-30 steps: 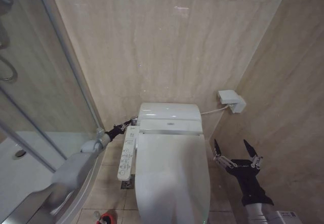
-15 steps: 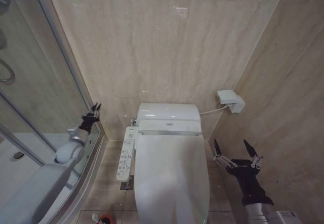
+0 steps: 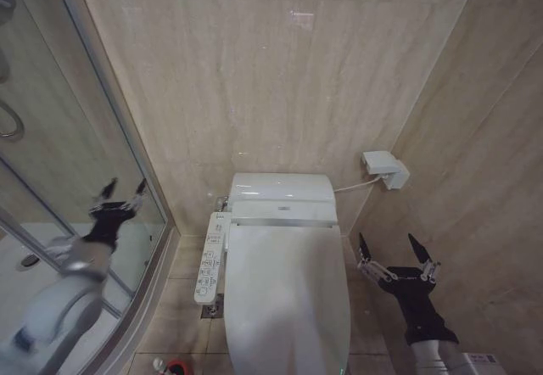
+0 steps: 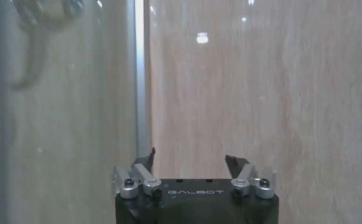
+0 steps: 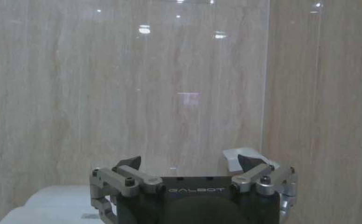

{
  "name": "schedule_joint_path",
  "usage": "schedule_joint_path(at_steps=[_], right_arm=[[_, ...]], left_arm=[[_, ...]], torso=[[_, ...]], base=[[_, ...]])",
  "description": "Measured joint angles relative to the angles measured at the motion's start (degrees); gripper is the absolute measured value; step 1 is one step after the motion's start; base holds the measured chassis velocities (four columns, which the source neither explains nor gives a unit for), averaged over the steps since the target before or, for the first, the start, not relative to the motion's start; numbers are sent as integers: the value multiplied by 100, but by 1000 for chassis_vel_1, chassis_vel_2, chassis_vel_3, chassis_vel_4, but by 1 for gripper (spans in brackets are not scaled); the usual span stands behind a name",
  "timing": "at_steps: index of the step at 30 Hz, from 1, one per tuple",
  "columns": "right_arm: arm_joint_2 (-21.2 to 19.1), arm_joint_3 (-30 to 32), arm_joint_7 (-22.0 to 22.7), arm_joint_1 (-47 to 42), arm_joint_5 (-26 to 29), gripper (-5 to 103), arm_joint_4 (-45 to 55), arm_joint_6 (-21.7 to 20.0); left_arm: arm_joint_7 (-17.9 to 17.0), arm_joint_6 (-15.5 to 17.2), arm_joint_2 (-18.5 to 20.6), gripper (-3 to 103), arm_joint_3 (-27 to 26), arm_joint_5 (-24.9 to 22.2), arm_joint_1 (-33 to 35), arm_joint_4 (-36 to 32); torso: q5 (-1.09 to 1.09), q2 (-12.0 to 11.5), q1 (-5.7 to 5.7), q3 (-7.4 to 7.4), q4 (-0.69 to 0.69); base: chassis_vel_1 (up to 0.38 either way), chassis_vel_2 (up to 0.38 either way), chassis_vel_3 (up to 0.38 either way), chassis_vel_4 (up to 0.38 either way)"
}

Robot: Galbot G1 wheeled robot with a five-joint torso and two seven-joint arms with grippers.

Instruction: Open the toilet lid, clean the toilet bowl with a toilet brush, close the toilet lid, and flush.

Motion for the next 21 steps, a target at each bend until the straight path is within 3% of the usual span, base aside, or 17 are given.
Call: schedule_joint_path(at_steps=[2,3,4,8,10,11,13,16,21], right_arm=[[0,0,0,0,0,100,0,0],[0,0,0,0,0,100,0,0],[-2,0,-1,0,0,100,0,0],[-1,0,0,0,0,100,0,0],[-1,0,-1,0,0,100,0,0],[-1,0,0,0,0,100,0,0],[0,0,0,0,0,100,0,0],[-1,0,0,0,0,100,0,0],[-1,0,-1,0,0,100,0,0]], left_arm=[[163,21,-251,64,-537,171,777,-570],[163,21,-251,64,-537,171,777,-570],[262,21,-364,90,-696,260,1071,-774],[770,-74,-902,90,-996,583,1885,-1348],[946,-154,-1097,90,-1032,713,2007,-1437],[1076,-196,-1229,100,-1077,775,2073,-1479],[1179,-224,-1339,100,-1125,796,2114,-1513],[1624,-339,-1716,100,-1317,746,2280,-1584],[1932,-393,-2073,100,-1372,719,2445,-1553]], torso=[[-1,0,0,0,0],[-1,0,0,0,0],[-2,0,0,0,2],[0,0,-1,0,0],[-1,0,0,0,0],[0,0,-1,0,-1],[0,0,0,0,-1],[0,0,0,1,1],[0,0,0,1,1]], base=[[0,0,0,0],[0,0,0,0],[0,0,0,0],[0,0,0,0],[0,0,0,0],[0,0,0,0],[0,0,0,0],[0,0,0,0],[0,0,0,0]])
